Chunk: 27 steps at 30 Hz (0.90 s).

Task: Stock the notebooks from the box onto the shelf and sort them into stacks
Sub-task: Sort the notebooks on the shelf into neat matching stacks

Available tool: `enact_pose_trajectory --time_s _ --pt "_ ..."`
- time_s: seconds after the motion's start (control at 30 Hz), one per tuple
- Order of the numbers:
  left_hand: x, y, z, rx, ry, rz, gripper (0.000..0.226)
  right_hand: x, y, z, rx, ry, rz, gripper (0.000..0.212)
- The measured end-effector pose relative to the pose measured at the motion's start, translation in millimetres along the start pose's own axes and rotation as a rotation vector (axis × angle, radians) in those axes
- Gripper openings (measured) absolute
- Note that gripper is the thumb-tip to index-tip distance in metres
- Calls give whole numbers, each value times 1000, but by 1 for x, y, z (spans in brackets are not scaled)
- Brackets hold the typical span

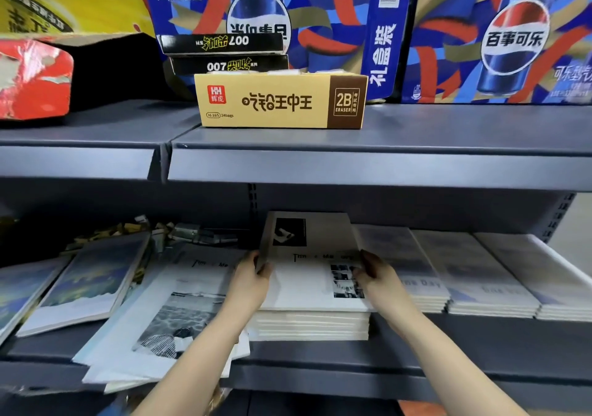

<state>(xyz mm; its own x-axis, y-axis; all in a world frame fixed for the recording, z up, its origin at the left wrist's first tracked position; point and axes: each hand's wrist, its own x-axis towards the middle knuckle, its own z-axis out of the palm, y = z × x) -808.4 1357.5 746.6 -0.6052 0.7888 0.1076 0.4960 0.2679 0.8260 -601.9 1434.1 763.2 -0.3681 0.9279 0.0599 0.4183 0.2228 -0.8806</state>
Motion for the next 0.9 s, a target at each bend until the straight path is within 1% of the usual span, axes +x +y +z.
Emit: enact_pose_trajectory --time_s 0.13,0.27,0.37,0.47,0.77,0.9 --pt "4 1 -2 98 -9 39 33 6 5 5 -15 -9 -45 33" --pt "5 -4 -1 110 13 71 33 7 5 7 1 -22 -25 42" --pt "6 -7 1 123 26 82 36 5 4 6 31 -48 -14 45" --pt "6 -7 2 125 44 83 38 4 0 6 -3 -59 -20 47" --pt "1 -1 -1 181 11 54 37 7 3 7 -19 -79 -25 45" --pt "-1 0 -9 147 -54 35 33 6 -4 3 -10 -20 -5 34"
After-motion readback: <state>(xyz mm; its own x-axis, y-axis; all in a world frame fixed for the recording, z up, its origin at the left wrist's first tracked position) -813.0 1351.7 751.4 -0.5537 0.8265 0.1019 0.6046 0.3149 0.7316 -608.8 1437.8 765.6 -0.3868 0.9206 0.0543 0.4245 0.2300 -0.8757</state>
